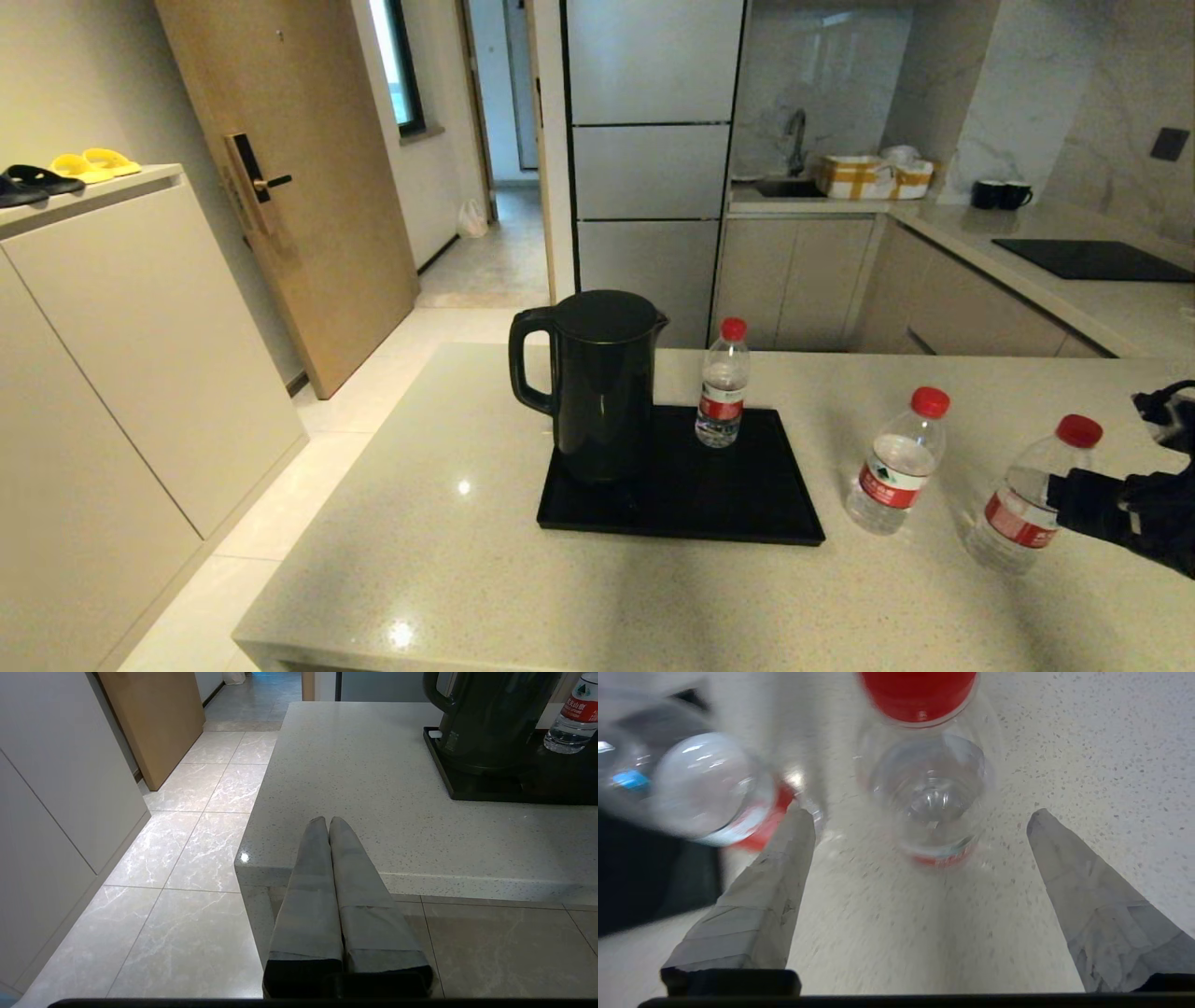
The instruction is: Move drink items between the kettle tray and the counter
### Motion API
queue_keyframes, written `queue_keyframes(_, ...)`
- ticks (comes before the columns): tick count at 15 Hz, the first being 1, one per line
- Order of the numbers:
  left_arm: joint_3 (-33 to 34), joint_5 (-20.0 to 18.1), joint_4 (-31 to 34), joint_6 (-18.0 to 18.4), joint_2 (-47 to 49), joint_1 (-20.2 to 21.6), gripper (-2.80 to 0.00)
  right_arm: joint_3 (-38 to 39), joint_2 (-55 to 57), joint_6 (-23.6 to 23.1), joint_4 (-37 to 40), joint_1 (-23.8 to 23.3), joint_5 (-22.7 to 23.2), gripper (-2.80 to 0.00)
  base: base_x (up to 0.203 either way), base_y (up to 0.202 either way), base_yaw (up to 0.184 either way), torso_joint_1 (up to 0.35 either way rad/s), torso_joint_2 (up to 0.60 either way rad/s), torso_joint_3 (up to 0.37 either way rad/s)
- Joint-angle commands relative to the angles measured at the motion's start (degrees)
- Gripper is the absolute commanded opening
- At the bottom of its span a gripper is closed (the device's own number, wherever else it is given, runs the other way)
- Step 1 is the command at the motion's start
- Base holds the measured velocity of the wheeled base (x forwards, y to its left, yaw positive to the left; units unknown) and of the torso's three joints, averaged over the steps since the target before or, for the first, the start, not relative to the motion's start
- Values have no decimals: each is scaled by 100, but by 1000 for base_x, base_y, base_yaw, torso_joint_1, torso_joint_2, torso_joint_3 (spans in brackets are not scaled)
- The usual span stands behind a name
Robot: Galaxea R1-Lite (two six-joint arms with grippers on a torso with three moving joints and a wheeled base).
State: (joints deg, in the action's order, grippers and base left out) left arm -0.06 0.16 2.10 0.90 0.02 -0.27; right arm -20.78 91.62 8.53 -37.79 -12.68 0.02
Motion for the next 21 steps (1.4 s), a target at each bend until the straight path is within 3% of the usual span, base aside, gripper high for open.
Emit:
queue_keyframes(1, -1, 2, 1, 6, -4, 0, -280, -268, -962, 1, 929, 8, 172, 0, 0, 0, 0, 0, 0, 0)
queue_keyframes(4, 3, 2, 1, -2, -2, 0, -280, -953, -1860, 17, 2540, 4, 491, 0, 0, 0, 0, 0, 0, 0)
queue_keyframes(10, 0, 2, 1, -1, -7, 0, -280, -1685, -3016, 33, 4165, 11, 804, 0, 0, 0, 0, 0, 0, 0)
queue_keyframes(11, 3, 2, 1, 3, -7, 0, -280, -1820, -3270, 24, 4489, 12, 859, -280, 0, 0, 0, 0, 0, 0)
queue_keyframes(14, 3, 2, 1, 4, -2, 0, -280, -2325, -4154, -86, 5733, 31, 1395, -280, 0, 0, 0, 0, 0, 0)
queue_keyframes(16, -1, 2, 1, 5, -9, 0, -280, -2608, -4730, -404, 6456, 36, 1672, -280, 0, 0, 0, 0, 0, 0)
queue_keyframes(21, 1, 2, -3, -2, -2, 0, -280, -4416, -5807, -649, 8927, 166, 1732, -280, 0, 0, 0, 0, 0, 0)
